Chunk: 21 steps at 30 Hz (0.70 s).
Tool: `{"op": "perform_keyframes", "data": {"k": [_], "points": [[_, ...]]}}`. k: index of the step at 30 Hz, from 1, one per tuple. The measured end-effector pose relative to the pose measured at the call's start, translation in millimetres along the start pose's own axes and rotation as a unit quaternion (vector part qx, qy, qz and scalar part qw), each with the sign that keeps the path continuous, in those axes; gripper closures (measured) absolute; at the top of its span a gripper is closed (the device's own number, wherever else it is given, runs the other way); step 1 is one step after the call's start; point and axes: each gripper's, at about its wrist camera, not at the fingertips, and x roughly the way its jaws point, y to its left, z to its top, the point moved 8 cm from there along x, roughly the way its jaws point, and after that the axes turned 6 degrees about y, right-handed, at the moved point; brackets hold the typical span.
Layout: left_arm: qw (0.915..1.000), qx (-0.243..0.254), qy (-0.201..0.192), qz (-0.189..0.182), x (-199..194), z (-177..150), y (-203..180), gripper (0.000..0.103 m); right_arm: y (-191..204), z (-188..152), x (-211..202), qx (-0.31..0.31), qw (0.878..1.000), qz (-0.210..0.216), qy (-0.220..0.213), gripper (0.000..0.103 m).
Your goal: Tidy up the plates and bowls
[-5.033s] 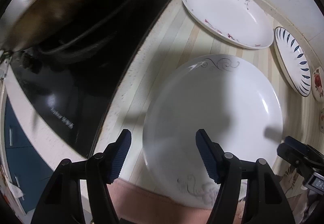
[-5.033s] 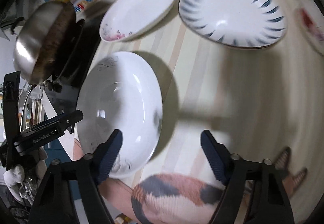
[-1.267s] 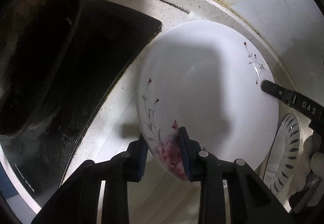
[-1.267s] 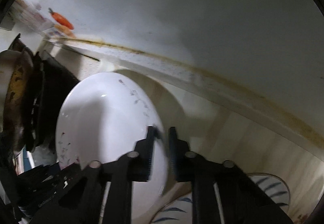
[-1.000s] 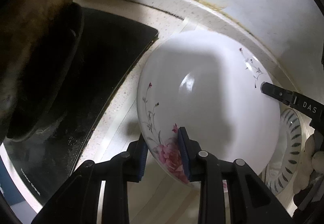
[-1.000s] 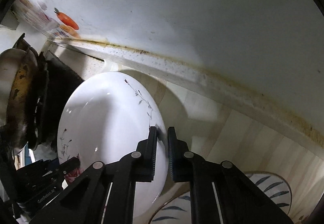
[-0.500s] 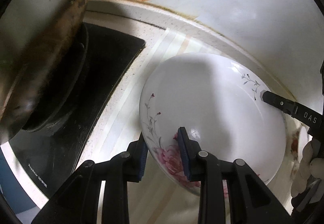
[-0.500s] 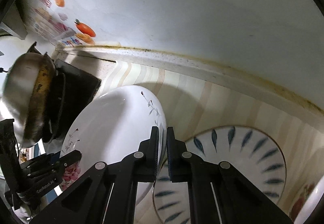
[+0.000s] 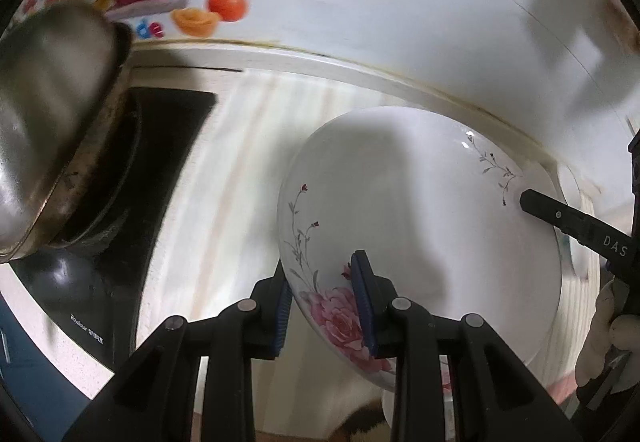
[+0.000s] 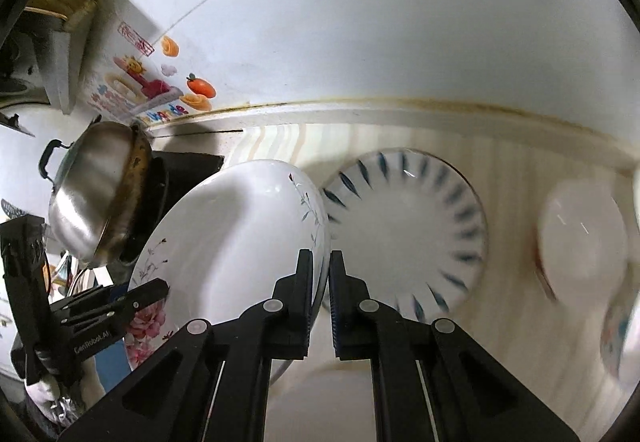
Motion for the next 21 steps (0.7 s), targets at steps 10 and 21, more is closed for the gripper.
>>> {"op": "perform_keyframes", "data": {"k": [10,21], "points": [[0.9946,0.087,0.056,-0.015,23.9,-48.0,-66.3,0.077,-63.1,-92.1,-41.0,0.073,0.997,-0.013,-0.006,0.094],[0.986,0.13,0.105,0.013,55.5,-93.8,-85.2,0.077,-107.7,-177.7,-20.2,0.136,0.99,-0.006,0.031,0.094]]}}
